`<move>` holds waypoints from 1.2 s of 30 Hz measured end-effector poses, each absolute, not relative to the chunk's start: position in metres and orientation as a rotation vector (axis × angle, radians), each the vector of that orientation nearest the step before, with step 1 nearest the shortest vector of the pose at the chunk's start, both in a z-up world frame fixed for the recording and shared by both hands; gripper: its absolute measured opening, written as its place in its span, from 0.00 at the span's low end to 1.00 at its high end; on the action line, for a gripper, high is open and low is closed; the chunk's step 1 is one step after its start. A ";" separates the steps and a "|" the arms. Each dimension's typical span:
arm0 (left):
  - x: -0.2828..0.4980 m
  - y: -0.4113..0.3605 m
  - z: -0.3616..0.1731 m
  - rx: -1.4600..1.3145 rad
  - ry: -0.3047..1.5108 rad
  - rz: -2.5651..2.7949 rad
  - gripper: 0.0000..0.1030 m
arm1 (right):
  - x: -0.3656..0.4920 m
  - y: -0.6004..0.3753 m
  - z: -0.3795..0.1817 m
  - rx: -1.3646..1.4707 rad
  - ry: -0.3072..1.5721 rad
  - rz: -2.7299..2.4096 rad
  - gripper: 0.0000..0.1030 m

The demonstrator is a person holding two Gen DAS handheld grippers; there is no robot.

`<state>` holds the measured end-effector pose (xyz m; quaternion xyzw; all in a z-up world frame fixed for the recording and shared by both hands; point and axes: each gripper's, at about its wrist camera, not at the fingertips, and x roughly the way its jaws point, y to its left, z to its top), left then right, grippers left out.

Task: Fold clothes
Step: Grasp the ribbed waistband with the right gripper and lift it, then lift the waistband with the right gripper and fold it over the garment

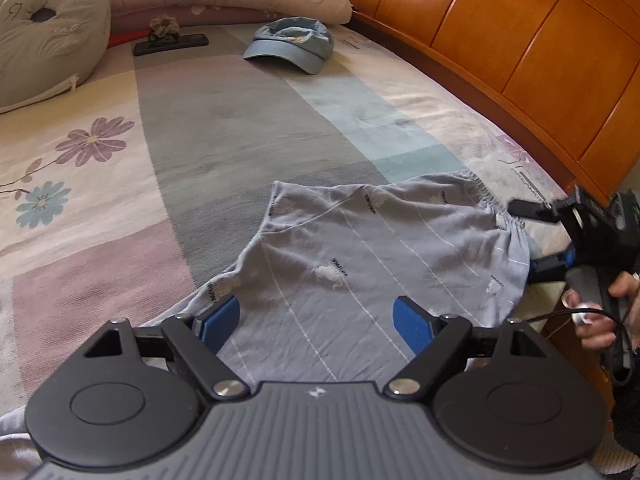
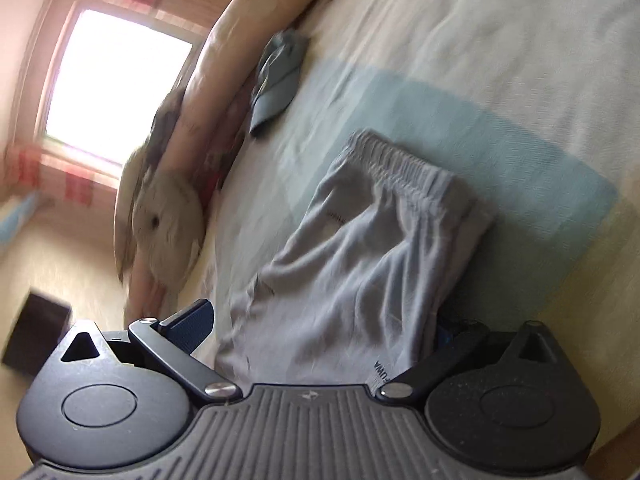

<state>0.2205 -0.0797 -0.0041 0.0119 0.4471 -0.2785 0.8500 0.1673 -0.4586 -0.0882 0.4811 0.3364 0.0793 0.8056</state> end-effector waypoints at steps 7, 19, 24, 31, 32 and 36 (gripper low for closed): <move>0.217 -0.078 -0.005 0.031 0.943 -0.595 0.82 | 0.175 -0.475 -0.088 1.054 0.613 0.117 1.00; 0.223 -0.073 -0.010 0.001 0.957 -0.558 0.82 | 0.149 -0.485 -0.103 1.034 0.463 0.142 0.68; 0.221 -0.080 -0.008 0.012 0.953 -0.583 0.82 | 0.158 -0.485 -0.107 0.992 0.510 0.074 0.63; 0.219 -0.073 -0.007 0.021 0.947 -0.555 0.82 | 0.166 -0.485 -0.115 0.943 0.570 0.010 0.05; 0.219 -0.072 -0.006 0.022 0.945 -0.551 0.82 | 0.167 -0.487 -0.117 0.947 0.579 0.008 0.06; 0.217 -0.068 -0.004 0.034 0.939 -0.522 0.82 | 0.168 -0.479 -0.113 0.902 0.589 -0.022 0.06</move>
